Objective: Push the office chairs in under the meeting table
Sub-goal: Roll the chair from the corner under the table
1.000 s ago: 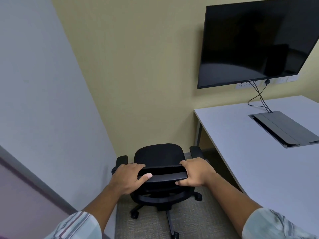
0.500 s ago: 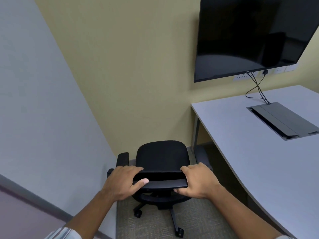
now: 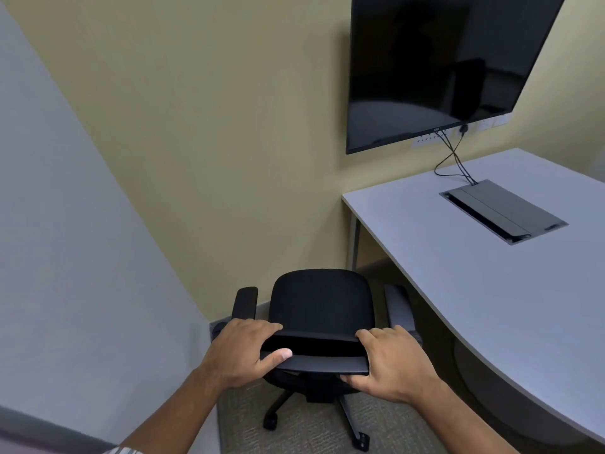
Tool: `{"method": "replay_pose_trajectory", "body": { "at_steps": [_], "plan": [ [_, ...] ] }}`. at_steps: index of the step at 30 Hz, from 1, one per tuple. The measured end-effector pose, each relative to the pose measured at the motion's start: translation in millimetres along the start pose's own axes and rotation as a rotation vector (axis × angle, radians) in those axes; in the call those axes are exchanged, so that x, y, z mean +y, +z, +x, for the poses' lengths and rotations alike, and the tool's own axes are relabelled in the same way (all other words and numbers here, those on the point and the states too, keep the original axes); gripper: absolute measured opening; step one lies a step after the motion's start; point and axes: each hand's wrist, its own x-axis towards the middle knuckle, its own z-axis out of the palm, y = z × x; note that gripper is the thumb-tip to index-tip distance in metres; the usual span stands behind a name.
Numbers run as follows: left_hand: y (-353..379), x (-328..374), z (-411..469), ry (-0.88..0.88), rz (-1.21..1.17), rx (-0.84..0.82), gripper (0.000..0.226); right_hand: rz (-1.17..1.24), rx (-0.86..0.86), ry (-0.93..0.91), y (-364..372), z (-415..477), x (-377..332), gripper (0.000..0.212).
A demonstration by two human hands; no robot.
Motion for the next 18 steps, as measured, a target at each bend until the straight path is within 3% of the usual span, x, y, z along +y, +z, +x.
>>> {"method": "replay_pose_trajectory", "body": {
  "at_steps": [18],
  "plan": [
    [-6.8,-40.0,42.8,0.227,0.02,0.032,0.095,-0.026,-0.001,0.255,-3.1,-4.3,-44.4,0.068]
  ]
}}
